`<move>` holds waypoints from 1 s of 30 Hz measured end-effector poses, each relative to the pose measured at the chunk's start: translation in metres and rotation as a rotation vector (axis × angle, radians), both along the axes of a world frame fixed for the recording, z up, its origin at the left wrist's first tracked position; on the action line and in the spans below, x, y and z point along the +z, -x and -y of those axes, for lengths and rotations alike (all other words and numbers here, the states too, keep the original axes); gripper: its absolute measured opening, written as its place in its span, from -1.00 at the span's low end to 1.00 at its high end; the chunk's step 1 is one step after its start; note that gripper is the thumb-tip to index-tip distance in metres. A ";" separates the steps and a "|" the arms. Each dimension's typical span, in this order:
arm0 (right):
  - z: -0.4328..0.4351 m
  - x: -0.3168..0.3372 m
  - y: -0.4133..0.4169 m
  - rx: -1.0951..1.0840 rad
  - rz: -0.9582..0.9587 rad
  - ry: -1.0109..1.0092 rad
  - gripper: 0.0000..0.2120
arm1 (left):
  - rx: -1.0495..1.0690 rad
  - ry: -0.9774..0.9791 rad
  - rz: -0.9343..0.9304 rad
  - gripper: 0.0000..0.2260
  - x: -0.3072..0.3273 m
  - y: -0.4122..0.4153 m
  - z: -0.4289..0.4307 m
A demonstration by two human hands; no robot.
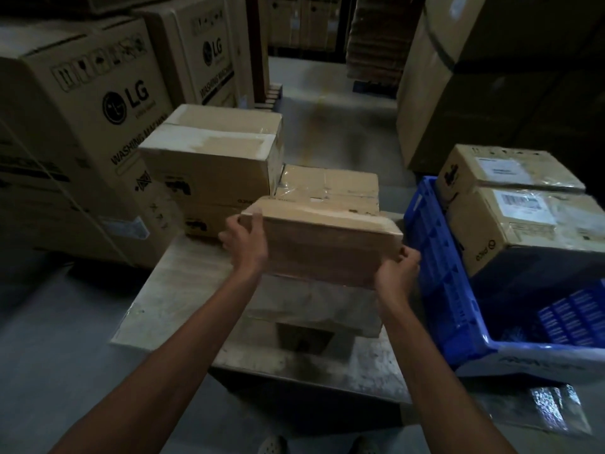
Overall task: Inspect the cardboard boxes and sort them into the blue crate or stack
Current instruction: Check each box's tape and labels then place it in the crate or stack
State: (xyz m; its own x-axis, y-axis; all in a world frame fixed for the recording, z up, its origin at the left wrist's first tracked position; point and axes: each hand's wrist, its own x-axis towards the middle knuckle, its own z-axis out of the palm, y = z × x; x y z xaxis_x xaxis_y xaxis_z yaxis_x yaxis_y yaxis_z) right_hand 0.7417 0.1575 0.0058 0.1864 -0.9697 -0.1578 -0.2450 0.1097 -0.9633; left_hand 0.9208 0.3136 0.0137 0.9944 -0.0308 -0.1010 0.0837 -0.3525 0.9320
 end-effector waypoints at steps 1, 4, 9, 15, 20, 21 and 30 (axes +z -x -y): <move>-0.004 -0.001 0.001 -0.009 0.013 0.005 -0.73 | 0.009 0.045 0.001 -0.49 -0.001 0.003 -0.003; -0.024 -0.015 0.011 -0.055 -0.004 -0.048 -0.67 | 0.006 0.097 -0.025 -0.54 -0.024 0.016 -0.016; -0.048 -0.047 0.032 -0.031 -0.070 -0.086 -0.49 | -0.125 0.056 0.080 -0.63 -0.070 0.039 -0.051; -0.071 -0.025 0.031 0.088 -0.175 0.692 -0.50 | -0.342 -0.295 0.729 -0.55 -0.059 0.035 -0.064; -0.092 -0.016 -0.012 0.563 -0.273 0.912 -0.62 | -0.613 -0.467 0.905 -0.51 -0.044 0.028 -0.055; -0.096 -0.015 -0.023 0.649 -0.377 0.923 -0.59 | -0.656 -0.534 0.873 -0.49 -0.045 0.025 -0.054; -0.086 -0.023 -0.049 0.853 -0.877 0.849 -0.42 | -0.835 -0.875 0.760 -0.39 -0.037 0.001 -0.052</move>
